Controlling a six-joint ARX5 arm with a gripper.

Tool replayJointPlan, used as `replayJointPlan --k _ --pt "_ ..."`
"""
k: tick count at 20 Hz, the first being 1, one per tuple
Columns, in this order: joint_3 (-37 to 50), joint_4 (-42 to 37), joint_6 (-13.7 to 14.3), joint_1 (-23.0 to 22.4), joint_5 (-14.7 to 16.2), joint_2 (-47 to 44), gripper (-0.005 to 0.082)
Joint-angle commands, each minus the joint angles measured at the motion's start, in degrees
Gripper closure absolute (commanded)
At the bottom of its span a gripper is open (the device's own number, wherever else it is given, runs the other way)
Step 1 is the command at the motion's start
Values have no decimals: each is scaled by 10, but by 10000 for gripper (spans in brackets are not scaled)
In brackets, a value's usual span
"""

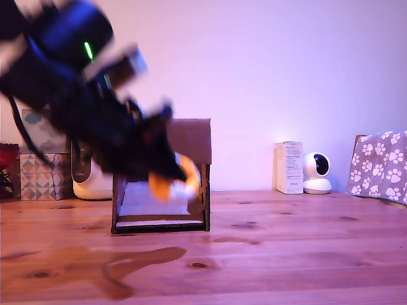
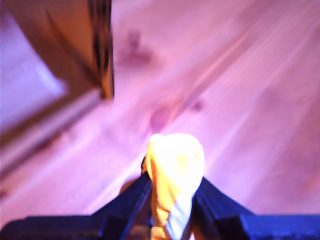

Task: Drop the footbag into the cardboard dice tower

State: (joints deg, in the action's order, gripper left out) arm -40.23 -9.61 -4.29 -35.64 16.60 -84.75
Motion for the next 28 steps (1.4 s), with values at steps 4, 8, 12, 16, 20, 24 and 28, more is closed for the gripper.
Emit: replayJointPlan --k 4,8,12,16,20,24,28 --pt "4 13 3 -1 2 87 647" --pt "3 -22 22 -1 -41 144 647" --pt "3 -107 49 2 -100 149 647" --pt "-11 -127 50 30 -103 136 647" --pt "-65 -87 49 64 -78 93 646" --pt "-167 5 50 86 -60 19 639" --pt "-269 85 59 102 -26 -60 639"
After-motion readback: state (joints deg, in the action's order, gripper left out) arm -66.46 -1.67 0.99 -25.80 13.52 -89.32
